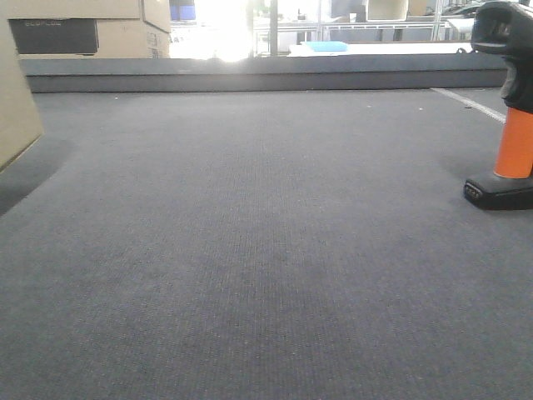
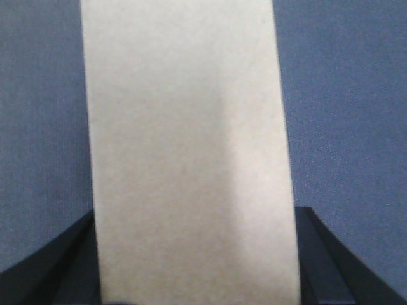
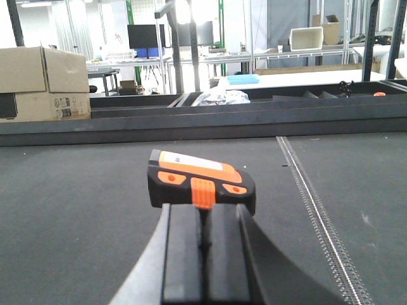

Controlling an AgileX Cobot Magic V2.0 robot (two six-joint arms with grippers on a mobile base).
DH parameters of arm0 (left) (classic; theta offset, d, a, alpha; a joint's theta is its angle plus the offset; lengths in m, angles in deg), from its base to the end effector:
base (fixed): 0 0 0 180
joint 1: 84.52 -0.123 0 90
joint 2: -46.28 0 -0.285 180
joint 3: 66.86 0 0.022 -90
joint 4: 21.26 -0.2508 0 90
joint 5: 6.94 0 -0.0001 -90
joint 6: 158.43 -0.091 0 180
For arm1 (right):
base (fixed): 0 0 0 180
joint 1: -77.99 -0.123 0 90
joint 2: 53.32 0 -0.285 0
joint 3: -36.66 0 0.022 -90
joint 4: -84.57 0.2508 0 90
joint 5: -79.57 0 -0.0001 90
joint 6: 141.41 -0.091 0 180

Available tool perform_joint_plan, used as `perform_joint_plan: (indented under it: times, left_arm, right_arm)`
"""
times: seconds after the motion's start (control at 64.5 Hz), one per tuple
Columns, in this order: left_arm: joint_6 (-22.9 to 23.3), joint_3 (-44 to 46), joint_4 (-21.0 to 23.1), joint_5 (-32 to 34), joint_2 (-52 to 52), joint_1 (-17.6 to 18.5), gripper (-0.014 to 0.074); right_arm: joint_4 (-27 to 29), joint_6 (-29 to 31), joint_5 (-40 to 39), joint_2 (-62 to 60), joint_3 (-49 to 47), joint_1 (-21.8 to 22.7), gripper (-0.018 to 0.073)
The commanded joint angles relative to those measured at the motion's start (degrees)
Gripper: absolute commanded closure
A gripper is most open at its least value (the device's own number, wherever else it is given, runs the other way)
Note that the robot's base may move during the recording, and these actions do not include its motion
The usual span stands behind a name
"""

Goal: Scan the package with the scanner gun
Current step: 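Lower the box back down onto the table with the left gripper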

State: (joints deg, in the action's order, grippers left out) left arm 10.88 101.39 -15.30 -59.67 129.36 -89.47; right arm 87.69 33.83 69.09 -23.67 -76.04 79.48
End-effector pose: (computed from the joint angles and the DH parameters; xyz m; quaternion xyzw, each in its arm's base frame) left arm 0.2658 0.0155 0.3303 0.0294 0.9586 -0.0101 0.2830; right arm 0.0947 -0.0034 0.2610 0.0592 0.6825 0.0369 0.7275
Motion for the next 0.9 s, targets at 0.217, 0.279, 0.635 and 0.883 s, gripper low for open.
perform_joint_plan:
  times: [0.217, 0.279, 0.635, 0.883]
  left_arm:
    - [-5.83, -0.16, 1.23, -0.28, -0.09, -3.34, 0.0707]
    - [-5.84, -0.51, -0.94, -0.28, 0.01, -3.34, 0.0707]
    - [-5.84, -2.46, -0.66, 0.89, 2.40, -3.34, 0.0707]
    - [-5.84, -2.46, -0.66, 0.58, 2.79, -3.34, 0.0707]
  right_arm:
    - [-0.46, 0.48, 0.17, -2.17, 0.08, 0.04, 0.0727]
    - [-0.46, 0.48, 0.07, -2.15, 0.08, 0.04, 0.0727]
    - [-0.46, 0.48, -0.14, -2.15, 0.08, 0.04, 0.0727]
    - [-0.46, 0.48, -0.14, -2.15, 0.08, 0.04, 0.0727]
